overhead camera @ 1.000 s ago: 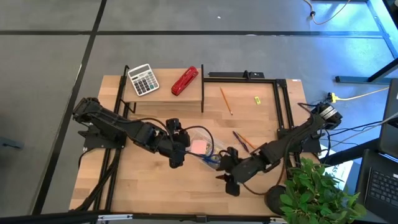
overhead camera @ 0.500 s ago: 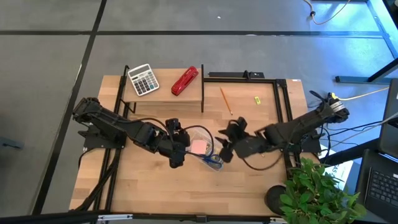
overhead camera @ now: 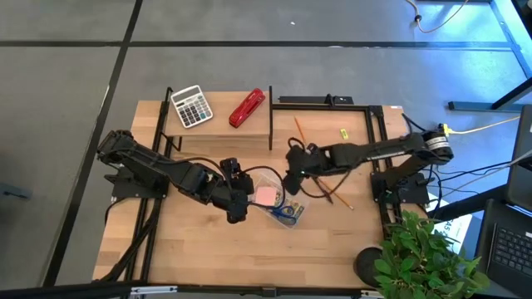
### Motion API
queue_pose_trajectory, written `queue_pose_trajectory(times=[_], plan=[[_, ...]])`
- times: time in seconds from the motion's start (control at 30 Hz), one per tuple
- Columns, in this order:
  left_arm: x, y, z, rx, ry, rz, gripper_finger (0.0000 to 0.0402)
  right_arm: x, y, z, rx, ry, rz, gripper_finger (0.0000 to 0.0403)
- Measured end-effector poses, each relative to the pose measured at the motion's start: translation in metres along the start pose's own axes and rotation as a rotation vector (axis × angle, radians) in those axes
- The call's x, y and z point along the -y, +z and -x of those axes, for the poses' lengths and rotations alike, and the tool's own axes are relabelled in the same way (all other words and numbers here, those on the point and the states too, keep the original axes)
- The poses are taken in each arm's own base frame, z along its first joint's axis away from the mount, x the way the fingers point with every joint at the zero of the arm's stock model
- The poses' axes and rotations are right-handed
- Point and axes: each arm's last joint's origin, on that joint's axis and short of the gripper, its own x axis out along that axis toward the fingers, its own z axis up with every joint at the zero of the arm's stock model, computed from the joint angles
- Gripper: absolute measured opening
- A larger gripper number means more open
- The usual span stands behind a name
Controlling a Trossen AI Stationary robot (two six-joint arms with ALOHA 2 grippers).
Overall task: Pack school essentials
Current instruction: Put the blue pen into the transparent supply box
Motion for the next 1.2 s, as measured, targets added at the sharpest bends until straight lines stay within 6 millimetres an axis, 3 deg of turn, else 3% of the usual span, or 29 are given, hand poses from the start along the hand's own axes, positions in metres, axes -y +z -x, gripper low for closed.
queue_pose_trajectory(times=[0.17,0.33,0.5,0.83,1.2], plan=[[0.0,0.0,0.0,-0.002,0.001,0.007,0.0393,0.002,-0.002,-0.025,-0.116,0.048,0.057,0.0145],[-0.001,0.0,0.0,-0.006,0.004,0.024,0.0393,-0.001,-0.007,-0.041,-0.152,0.037,0.134,0.0145],[-0.002,0.0,-0.001,-0.009,0.009,0.028,0.0393,-0.009,-0.007,-0.054,-0.161,0.133,0.243,0.0145],[-0.007,0.0,-0.004,-0.025,0.024,0.032,0.0393,-0.017,-0.004,-0.054,-0.129,0.279,0.375,0.0145],[-0.011,-0.001,-0.005,-0.049,0.04,0.025,0.0393,-0.038,-0.019,-0.046,-0.119,0.37,0.578,0.0145]])
